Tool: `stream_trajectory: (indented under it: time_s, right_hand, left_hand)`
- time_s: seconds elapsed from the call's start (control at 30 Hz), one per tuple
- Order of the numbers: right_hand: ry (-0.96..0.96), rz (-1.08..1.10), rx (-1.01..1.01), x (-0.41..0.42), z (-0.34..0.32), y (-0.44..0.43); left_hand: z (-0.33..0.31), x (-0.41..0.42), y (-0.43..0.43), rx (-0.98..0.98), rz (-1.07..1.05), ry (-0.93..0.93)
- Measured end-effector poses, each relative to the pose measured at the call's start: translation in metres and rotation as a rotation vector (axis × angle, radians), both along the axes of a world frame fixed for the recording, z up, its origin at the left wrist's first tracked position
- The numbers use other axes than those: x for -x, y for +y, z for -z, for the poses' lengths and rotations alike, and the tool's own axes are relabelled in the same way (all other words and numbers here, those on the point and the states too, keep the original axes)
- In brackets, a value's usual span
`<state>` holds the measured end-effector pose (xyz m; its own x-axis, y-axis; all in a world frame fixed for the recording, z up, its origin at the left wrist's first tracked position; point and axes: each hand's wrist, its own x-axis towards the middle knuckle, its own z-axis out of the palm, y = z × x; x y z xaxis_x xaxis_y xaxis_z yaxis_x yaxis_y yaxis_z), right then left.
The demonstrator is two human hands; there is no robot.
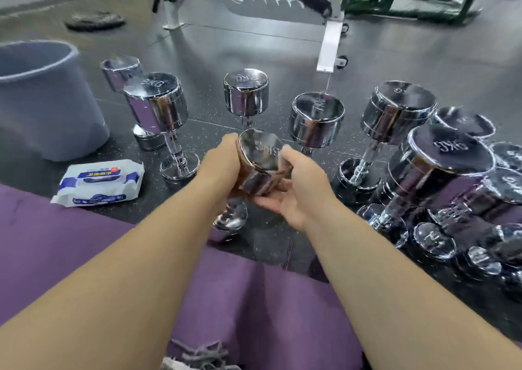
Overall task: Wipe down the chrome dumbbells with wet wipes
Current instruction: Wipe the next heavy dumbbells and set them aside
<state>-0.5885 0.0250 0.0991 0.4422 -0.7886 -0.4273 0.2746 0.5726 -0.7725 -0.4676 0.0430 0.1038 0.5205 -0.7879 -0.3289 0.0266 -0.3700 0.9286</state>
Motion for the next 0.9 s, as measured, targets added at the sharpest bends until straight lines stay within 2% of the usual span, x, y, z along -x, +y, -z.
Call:
stream_trajectory:
  time_s: [0.07, 0.17, 0.33, 0.57, 0.7, 0.8, 0.83, 0.9]
  right_hand:
    - [0.069, -0.042, 0.119, 0.02, -0.014, -0.003]
    - [0.124, 0.021, 0.157, 0.058, -0.018, -0.003]
    - [0.116, 0.193, 0.103, 0.092, -0.011, -0.004]
    - [0.199, 0.108, 0.232, 0.07, -0.006, -0.011]
    - [0.244, 0.072, 0.293, 0.063, -0.002, -0.019]
    - [0.263, 0.083, 0.261, 0.068, 0.0, -0.027]
    - [0.258, 0.079, 0.241, 0.068, 0.001, -0.028]
    - [0.217, 0.08, 0.2, 0.065, 0.002, -0.03]
  left_hand:
    - [0.003, 0.013, 0.0, 0.071, 0.078, 0.075]
    - [0.013, 0.046, -0.007, 0.066, 0.189, 0.226]
    - [0.014, 0.08, -0.023, 0.057, 0.366, 0.161]
    - [0.009, 0.061, -0.015, 0.084, 0.146, 0.061]
    - [0.005, 0.036, -0.01, 0.108, 0.161, -0.247]
    - [-0.011, 0.035, -0.006, 0.297, 0.035, -0.378]
    - [-0.017, 0.043, -0.004, 0.337, 0.053, -0.461]
    - [-0.025, 0.068, 0.002, 0.427, 0.272, -0.666]
